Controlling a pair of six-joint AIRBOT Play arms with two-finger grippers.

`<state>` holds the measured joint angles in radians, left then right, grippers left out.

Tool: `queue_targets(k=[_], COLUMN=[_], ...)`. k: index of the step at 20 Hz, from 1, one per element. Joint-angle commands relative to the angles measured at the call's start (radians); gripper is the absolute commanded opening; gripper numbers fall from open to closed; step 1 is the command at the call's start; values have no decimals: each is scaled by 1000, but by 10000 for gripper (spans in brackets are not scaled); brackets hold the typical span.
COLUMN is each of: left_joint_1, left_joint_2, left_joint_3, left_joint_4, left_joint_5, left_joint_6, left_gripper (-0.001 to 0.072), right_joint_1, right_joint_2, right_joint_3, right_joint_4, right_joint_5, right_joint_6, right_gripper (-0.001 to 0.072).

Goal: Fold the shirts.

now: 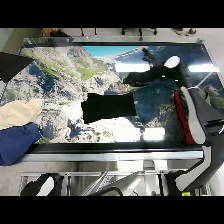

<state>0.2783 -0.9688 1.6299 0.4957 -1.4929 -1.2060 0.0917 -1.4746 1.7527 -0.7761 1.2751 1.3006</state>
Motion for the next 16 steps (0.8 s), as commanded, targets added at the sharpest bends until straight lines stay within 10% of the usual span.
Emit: queue_targets(k=[1, 16], left_joint_1=[2, 1], left_joint_2=[3, 3], left_joint_3=[-9, -9], left_joint_4=[-1, 0], left_joint_5=[0, 3], left_joint_6=[6, 5], left_gripper=[22, 23], right_joint_1=[-105, 37], right_joint_2=[-5, -164], right_joint_3=[-82, -169], right_joint_4=[-133, 10], right_joint_5=[61, -3], right_joint_6=[37, -101], right_gripper=[703, 695])
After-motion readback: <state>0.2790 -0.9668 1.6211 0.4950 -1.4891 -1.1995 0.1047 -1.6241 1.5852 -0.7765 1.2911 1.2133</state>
